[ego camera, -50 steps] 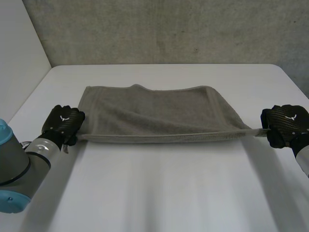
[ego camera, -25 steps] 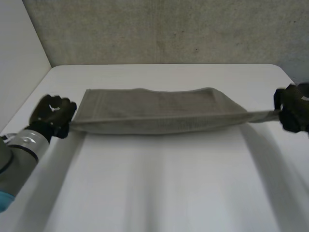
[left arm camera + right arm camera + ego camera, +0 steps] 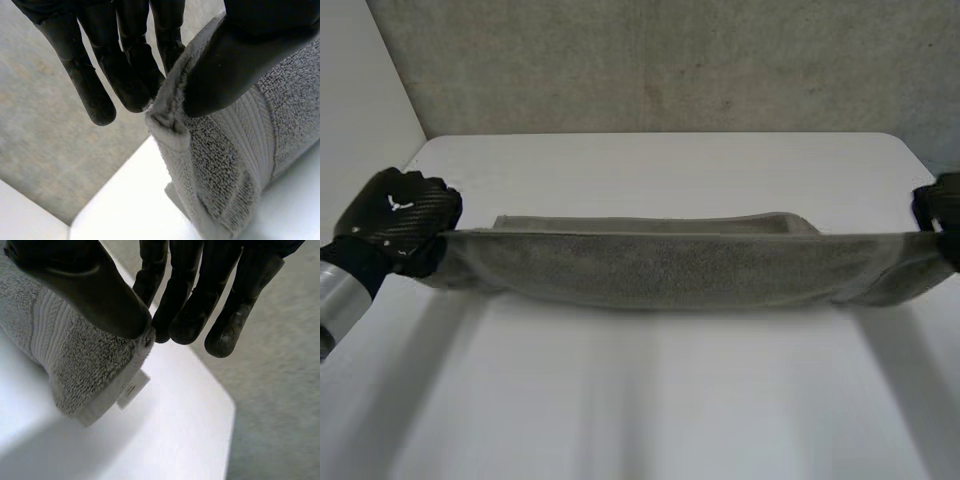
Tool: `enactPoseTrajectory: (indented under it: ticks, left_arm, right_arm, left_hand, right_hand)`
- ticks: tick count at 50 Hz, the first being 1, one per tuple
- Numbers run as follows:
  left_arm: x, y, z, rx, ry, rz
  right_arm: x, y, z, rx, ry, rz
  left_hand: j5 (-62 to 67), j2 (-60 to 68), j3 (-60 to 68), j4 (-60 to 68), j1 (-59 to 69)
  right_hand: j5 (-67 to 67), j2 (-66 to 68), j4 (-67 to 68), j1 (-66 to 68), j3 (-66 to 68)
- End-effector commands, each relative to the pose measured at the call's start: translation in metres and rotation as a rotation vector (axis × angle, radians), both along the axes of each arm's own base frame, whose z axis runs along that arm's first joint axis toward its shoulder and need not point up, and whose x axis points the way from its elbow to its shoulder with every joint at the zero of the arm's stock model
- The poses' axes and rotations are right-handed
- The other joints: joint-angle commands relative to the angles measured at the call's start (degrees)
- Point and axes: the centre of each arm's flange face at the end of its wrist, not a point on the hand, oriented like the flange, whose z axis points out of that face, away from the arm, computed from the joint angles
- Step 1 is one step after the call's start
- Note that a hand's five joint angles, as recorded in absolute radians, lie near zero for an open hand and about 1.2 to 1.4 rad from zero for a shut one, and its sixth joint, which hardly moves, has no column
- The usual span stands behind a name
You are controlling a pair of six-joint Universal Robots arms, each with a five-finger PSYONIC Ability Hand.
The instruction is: Fold the towel.
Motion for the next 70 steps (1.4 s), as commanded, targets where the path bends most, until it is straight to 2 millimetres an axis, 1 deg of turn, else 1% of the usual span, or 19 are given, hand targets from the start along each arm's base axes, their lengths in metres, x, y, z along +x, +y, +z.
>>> enactPoseTrajectory:
  ticks: [1, 8, 13, 22, 32, 38, 39, 40, 41, 42, 44, 45, 47, 49, 52, 54, 59, 66, 70]
  left_arm:
    - [-0.012, -0.048, -0.035, 0.061, -0.001, -0.037]
    - [-0.023, -0.104, -0.058, 0.068, 0.007, -0.058]
    - [-0.034, -0.128, -0.061, 0.045, 0.038, -0.081]
    - [-0.052, -0.168, -0.069, 0.001, 0.094, -0.11]
    - [-0.057, -0.192, -0.102, 0.007, 0.094, -0.114]
    - [-0.057, -0.198, -0.114, 0.013, 0.094, -0.092]
    - [-0.057, -0.199, -0.116, 0.014, 0.094, -0.086]
    - [-0.056, -0.2, -0.118, 0.019, 0.094, -0.077]
    - [-0.056, -0.2, -0.118, 0.019, 0.094, -0.077]
    - [-0.055, -0.2, -0.119, 0.024, 0.096, -0.064]
    - [-0.054, -0.2, -0.118, 0.024, 0.099, -0.046]
    - [-0.053, -0.2, -0.116, 0.025, 0.101, -0.03]
    - [-0.053, -0.2, -0.113, 0.023, 0.104, -0.018]
    - [-0.053, -0.195, -0.102, 0.03, 0.115, -0.005]
    - [-0.052, -0.191, -0.093, 0.038, 0.123, -0.002]
    - [-0.049, -0.179, -0.075, 0.047, 0.137, 0.002]
    - [-0.041, -0.157, -0.05, 0.051, 0.145, 0.015]
    - [-0.032, -0.122, -0.027, 0.058, 0.146, 0.029]
    - [-0.028, -0.1, -0.027, 0.09, 0.149, 0.052]
  right_arm:
    - [0.04, -0.029, -0.037, 0.088, 0.086, 0.018]
    - [0.054, -0.065, -0.06, 0.073, 0.128, -0.026]
    - [0.078, -0.094, -0.073, -0.008, 0.117, -0.008]
    - [0.092, -0.126, -0.082, -0.139, 0.104, -0.053]
    - [0.107, -0.159, -0.096, -0.234, 0.081, -0.045]
    - [0.112, -0.172, -0.12, -0.222, 0.091, -0.046]
    - [0.112, -0.175, -0.125, -0.216, 0.098, -0.049]
    - [0.111, -0.176, -0.127, -0.215, 0.101, -0.061]
    - [0.111, -0.177, -0.127, -0.215, 0.101, -0.061]
    - [0.11, -0.177, -0.128, -0.213, 0.105, -0.079]
    - [0.109, -0.178, -0.128, -0.212, 0.107, -0.094]
    - [0.108, -0.177, -0.126, -0.214, 0.109, -0.108]
    - [0.107, -0.176, -0.121, -0.22, 0.107, -0.118]
    - [0.108, -0.171, -0.101, -0.246, 0.093, -0.121]
    - [0.107, -0.166, -0.089, -0.26, 0.087, -0.121]
    - [0.104, -0.153, -0.065, -0.283, 0.078, -0.119]
    - [0.099, -0.127, -0.04, -0.288, 0.077, -0.113]
    - [0.086, -0.087, -0.033, -0.19, 0.092, -0.102]
    - [0.084, -0.062, -0.049, -0.075, 0.075, -0.06]
  left_hand:
    - [4.69, 2.37, 2.55, 1.88, 5.87]
    - [4.69, 2.37, 2.55, 1.88, 5.87]
    - [4.69, 2.37, 2.55, 1.88, 5.87]
    - [4.69, 2.37, 2.55, 1.88, 5.87]
    - [4.69, 2.37, 2.55, 1.88, 5.87]
    - [4.69, 2.37, 2.55, 1.88, 5.87]
    - [2.38, 0.07, 0.24, -0.43, 3.56]
    - [-30.78, -33.1, -32.92, -33.6, -29.6]
    - [-31.11, -33.43, -33.25, -33.93, -29.93]
    - [-62.59, -64.91, -64.73, -65.41, -61.41]
    - [-63.9, -66.22, -66.05, -66.72, -62.73]
    - [-64.91, -67.23, -67.06, -67.73, -63.73]
    - [-64.92, -67.24, -67.07, -67.74, -63.75]
    - [-64.92, -67.24, -67.07, -67.74, -63.75]
    - [-64.92, -67.24, -67.07, -67.74, -63.75]
    - [-64.92, -67.24, -67.07, -67.74, -63.75]
    - [-64.92, -67.24, -67.07, -67.74, -63.75]
    - [-64.92, -67.24, -67.07, -67.74, -63.75]
    - [-64.92, -67.24, -67.07, -67.74, -63.75]
  right_hand:
    - [2.69, 2.9, 2.74, 3.19, 2.2]
    - [2.69, 2.9, 2.74, 3.19, 2.2]
    - [2.69, 2.9, 2.74, 3.19, 2.2]
    - [2.69, 2.9, 2.74, 3.19, 2.2]
    - [2.69, 2.9, 2.74, 3.19, 2.2]
    - [2.69, 2.9, 2.74, 3.19, 2.2]
    - [0.92, 1.12, 0.97, 1.42, 0.43]
    - [-34.74, -34.53, -34.69, -34.23, -35.23]
    - [-35.1, -34.89, -35.04, -34.59, -35.58]
    - [-55.08, -54.87, -55.03, -54.58, -55.57]
    - [-58.62, -58.41, -58.56, -58.11, -59.1]
    - [-67.31, -67.1, -67.26, -66.81, -67.8]
    - [-67.31, -67.1, -67.26, -66.81, -67.8]
    - [-67.31, -67.1, -67.26, -66.81, -67.8]
    - [-67.31, -67.1, -67.26, -66.81, -67.8]
    - [-67.31, -67.1, -67.26, -66.81, -67.8]
    - [-67.31, -67.1, -67.26, -66.81, -67.8]
    - [-67.31, -67.1, -67.26, -66.81, -67.8]
    - [-67.31, -67.1, -67.26, -66.81, -67.8]
